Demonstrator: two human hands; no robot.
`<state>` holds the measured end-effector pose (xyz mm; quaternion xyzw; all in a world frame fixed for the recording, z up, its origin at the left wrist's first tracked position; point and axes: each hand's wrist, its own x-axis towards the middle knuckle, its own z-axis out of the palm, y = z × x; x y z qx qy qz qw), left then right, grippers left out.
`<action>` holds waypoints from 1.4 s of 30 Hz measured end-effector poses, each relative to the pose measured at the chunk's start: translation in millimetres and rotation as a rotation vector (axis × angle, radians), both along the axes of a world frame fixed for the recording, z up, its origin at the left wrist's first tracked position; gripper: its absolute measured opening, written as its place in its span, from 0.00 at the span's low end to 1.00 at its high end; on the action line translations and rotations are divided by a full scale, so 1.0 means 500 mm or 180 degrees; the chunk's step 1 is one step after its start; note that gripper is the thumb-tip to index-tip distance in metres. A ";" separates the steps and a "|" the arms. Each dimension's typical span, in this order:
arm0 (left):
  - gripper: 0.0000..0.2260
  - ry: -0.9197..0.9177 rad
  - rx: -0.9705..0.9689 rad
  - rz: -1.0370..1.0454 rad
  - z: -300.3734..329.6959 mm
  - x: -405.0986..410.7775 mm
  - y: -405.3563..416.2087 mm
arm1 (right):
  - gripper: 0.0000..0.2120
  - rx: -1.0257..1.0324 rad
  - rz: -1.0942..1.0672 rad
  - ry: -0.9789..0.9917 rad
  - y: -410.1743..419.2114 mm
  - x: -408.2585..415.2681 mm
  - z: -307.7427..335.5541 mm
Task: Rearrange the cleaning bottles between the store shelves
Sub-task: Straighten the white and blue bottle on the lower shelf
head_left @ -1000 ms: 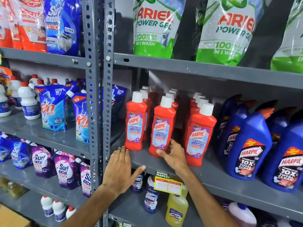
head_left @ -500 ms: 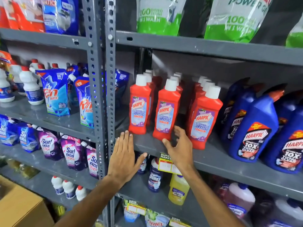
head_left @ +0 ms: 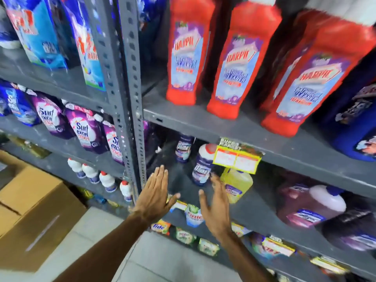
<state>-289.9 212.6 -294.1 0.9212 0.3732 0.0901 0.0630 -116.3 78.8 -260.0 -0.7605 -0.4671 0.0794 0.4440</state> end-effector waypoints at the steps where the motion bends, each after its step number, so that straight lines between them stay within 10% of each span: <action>1: 0.44 0.0058 -0.0126 0.0037 -0.025 0.010 0.012 | 0.31 -0.0124 -0.0070 0.0165 0.017 0.005 -0.028; 7: 0.43 0.0381 -0.0429 0.0390 -0.157 0.059 0.069 | 0.40 -0.0220 -0.0388 0.0878 0.121 0.048 -0.157; 14: 0.47 0.0380 -0.0436 0.0443 -0.203 0.060 0.095 | 0.23 -0.0026 -0.0448 0.0960 0.180 0.094 -0.226; 42: 0.49 0.0573 -0.0219 0.0417 -0.217 0.051 0.098 | 0.22 0.0040 -0.0025 0.1199 0.306 -0.005 -0.231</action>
